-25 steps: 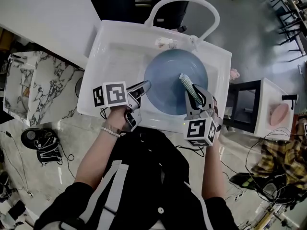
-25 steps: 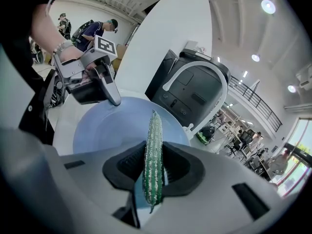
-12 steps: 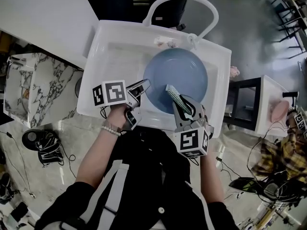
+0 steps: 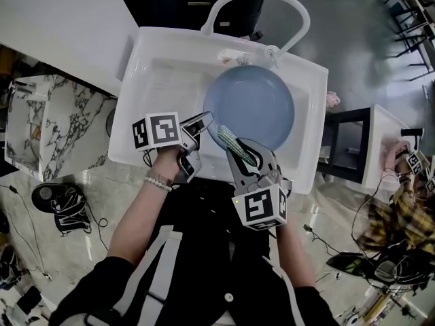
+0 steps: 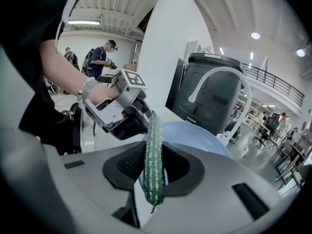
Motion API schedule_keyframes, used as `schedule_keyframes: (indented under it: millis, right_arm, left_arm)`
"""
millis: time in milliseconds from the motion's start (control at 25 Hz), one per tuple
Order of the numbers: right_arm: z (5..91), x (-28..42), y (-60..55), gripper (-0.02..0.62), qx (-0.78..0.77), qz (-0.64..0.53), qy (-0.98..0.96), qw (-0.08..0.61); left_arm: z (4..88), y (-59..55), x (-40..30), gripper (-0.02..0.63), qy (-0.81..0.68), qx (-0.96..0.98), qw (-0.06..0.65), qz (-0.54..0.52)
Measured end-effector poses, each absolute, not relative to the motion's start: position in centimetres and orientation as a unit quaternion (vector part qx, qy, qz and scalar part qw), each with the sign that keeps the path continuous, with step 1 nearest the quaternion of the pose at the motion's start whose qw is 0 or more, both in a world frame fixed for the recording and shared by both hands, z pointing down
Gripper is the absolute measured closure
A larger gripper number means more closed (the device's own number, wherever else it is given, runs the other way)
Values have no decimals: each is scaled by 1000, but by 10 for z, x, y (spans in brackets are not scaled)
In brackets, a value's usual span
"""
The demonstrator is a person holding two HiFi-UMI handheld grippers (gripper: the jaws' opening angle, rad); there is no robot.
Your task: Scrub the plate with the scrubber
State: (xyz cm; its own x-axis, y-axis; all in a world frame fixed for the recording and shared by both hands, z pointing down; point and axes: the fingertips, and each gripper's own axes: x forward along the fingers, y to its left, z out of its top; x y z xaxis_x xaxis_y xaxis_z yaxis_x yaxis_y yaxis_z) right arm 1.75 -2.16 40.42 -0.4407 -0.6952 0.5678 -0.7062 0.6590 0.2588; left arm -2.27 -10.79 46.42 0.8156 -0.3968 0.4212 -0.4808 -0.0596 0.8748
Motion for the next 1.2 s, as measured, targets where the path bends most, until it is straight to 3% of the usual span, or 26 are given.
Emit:
schedule_keyframes:
  millis: [400,1200]
  right_arm:
    - [385,22,-24,500,452,22,-845,285]
    - [409,90,3,500,543,111,-783,284]
  left_arm:
    - [487,-111,-22,546,-307,728,608,75]
    - [596,-115,32,546,-288,702,615,216]
